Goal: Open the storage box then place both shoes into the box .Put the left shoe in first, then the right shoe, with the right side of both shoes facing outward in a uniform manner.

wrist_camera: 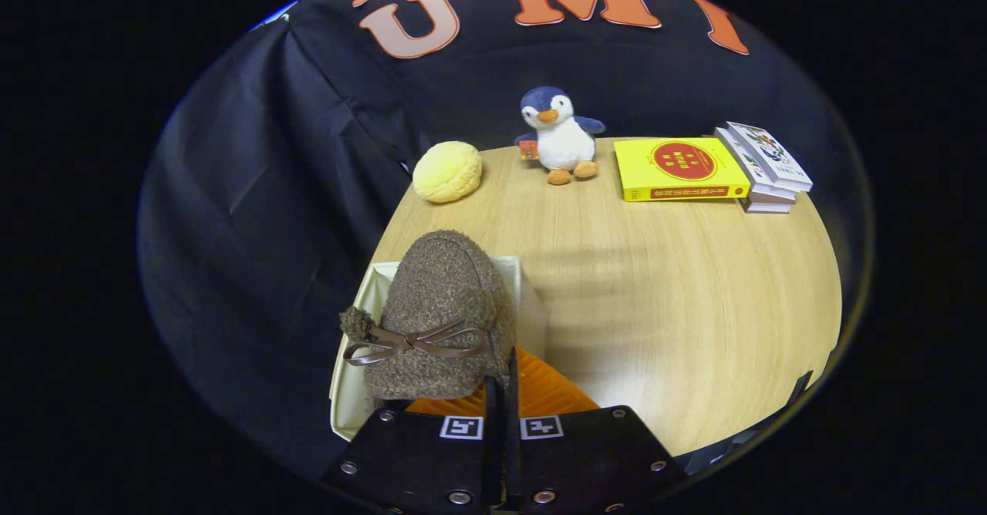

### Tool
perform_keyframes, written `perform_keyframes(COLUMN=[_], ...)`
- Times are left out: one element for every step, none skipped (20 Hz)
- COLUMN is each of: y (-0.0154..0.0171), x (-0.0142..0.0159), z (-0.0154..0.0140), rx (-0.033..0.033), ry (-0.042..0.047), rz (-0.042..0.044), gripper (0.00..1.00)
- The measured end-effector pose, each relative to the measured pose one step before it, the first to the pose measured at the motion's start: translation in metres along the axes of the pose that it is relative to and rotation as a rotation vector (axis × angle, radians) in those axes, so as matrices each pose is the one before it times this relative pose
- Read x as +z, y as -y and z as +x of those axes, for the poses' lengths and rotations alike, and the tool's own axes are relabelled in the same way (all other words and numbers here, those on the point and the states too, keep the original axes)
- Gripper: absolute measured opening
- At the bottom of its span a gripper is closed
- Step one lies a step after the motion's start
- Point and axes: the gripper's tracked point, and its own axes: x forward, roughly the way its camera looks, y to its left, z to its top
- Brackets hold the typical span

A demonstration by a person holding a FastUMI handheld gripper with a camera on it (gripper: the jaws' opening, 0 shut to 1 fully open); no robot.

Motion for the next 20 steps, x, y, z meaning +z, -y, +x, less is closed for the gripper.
perform_keyframes(y=[-0.00679,-0.00716,-0.00339,-0.00008,0.00325,0.00072,-0.00303,-0.00337,-0.00567,-0.00019,0.00069,-0.00001,0.00109,-0.00148,-0.00247,0.00069,0.00221,0.00277,0.00328,0.00408], x=[-0.00384,-0.00419,-0.00419,-0.00483,-0.00837,-0.00731,-0.00638,-0.0051,-0.00319,0.00281,0.00012,-0.00111,-0.00094,0.00262,0.00932,0.0089,0.00816,0.00819,0.00955,0.00922], z=[0.00548,0.00658,0.01041,0.00861,0.00536,0.00523,0.00571,0.0027,-0.00005,-0.00233,-0.00329,-0.00356,-0.00484,-0.00611,-0.00653,-0.00891,-0.0083,-0.00945,-0.01014,-0.0102], rx=[-0.00345,0.00089,0.00114,-0.02102,-0.02504,-0.01684,-0.0003,0.01641,0.02359,0.00048,0.00038,0.00549,0.0121,0.02768,0.03107,0.02112,0.01648,0.01427,0.00794,0.00395], ry=[-0.01527,-0.01237,-0.01431,-0.01462,-0.01915,-0.02311,-0.0233,-0.02233,-0.0076,0.00526,0.00481,-0.00038,-0.00362,0.01449,0.03881,0.04004,0.02921,0.03165,0.03673,0.04245], rz=[-0.00512,-0.00459,-0.01571,-0.00857,-0.00638,-0.00592,-0.00615,0.00298,0.00046,-0.00825,-0.00424,0.00505,0.00624,0.01042,0.00537,-0.00394,-0.00619,-0.00646,-0.00829,-0.00814], gripper=[0.03,0.03,0.03,0.03,0.03,0.03,0.04,0.05,0.11,0.15,0.22,0.24,0.29,0.3,0.33,0.37,0.46,0.51,0.56,0.61])
